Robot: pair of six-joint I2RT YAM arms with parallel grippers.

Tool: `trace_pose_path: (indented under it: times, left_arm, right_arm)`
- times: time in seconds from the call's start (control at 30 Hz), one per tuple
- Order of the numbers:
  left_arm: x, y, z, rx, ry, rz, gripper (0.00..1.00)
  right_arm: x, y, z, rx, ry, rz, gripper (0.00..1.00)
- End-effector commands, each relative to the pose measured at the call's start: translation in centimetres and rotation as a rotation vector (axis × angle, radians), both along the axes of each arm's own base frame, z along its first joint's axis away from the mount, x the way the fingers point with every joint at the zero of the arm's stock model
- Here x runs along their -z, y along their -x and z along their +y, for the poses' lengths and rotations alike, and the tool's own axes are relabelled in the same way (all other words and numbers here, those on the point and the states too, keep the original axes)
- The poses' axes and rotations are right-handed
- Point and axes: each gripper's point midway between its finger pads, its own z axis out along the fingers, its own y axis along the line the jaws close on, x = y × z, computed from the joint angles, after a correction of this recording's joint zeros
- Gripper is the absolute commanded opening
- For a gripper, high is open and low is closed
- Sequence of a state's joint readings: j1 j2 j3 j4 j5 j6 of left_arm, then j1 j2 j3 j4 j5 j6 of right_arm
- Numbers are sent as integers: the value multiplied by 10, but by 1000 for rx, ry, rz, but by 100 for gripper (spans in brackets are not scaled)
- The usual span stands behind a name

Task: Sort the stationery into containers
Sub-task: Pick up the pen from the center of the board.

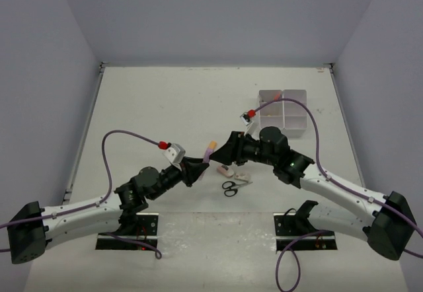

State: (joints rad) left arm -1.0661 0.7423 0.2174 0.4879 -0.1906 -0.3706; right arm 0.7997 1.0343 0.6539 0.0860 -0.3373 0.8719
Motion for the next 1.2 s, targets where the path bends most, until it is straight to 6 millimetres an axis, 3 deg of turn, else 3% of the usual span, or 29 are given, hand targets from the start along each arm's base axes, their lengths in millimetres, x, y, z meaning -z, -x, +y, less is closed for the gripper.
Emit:
trace_pose_path:
  times: [0.0,0.1,0.13,0.17,0.23,0.27,0.3,0.43,0.5,0.7,0.73,0.8,0.83,0.87,0.9,1.03,1.17]
  left_arm:
    - [-32,12,-6,80,90,-130,0]
    - [-32,15,-9,101,95,-135,0]
    - [-30,15,-10,106,90,-132,0]
    - [-30,15,-11,108,88,-131,0]
    - [-30,15,-10,104,92,-133,0]
    - [-30,14,-9,97,92,-134,0]
    - [-29,13,-7,85,90,-132,0]
    - [-27,5,1,26,80,-124,2]
    - [-24,2,5,-1,68,-110,16]
    - [-27,-2,8,-32,72,-94,38]
    - [-28,-2,7,-33,72,-90,48]
    - [-28,-5,8,-51,71,-71,76]
    - [-29,-5,8,-56,58,-60,87]
    - [-29,-6,9,-61,58,-59,88]
    - [-29,-9,11,-84,42,-42,99]
    - [-19,-17,22,-170,-38,39,100]
    - [-3,-13,27,-187,-117,138,100]
  right_arm:
    - [-24,-17,16,69,-38,-37,61]
    - [-22,-16,25,52,-20,-25,61]
    - [-24,-15,29,41,-19,-32,54]
    - [-24,-14,32,37,-15,-37,46]
    - [-21,-16,33,53,11,-40,11]
    - [-19,-16,32,60,21,-38,4]
    - [-18,-16,30,63,28,-37,0]
    - [-19,-15,26,71,30,-46,0]
    - [-19,-16,20,94,40,-53,0]
    - [-25,-19,11,142,36,-70,0]
    - [-25,-20,10,149,41,-68,0]
    - [-26,-30,3,202,60,-99,0]
    - [-19,-33,-6,227,99,-92,0]
    - [-21,-41,-11,265,110,-111,0]
    - [-17,-46,-21,298,143,-110,0]
    - [-13,-84,-80,513,247,-146,0]
    - [-16,-112,-156,770,352,-206,0]
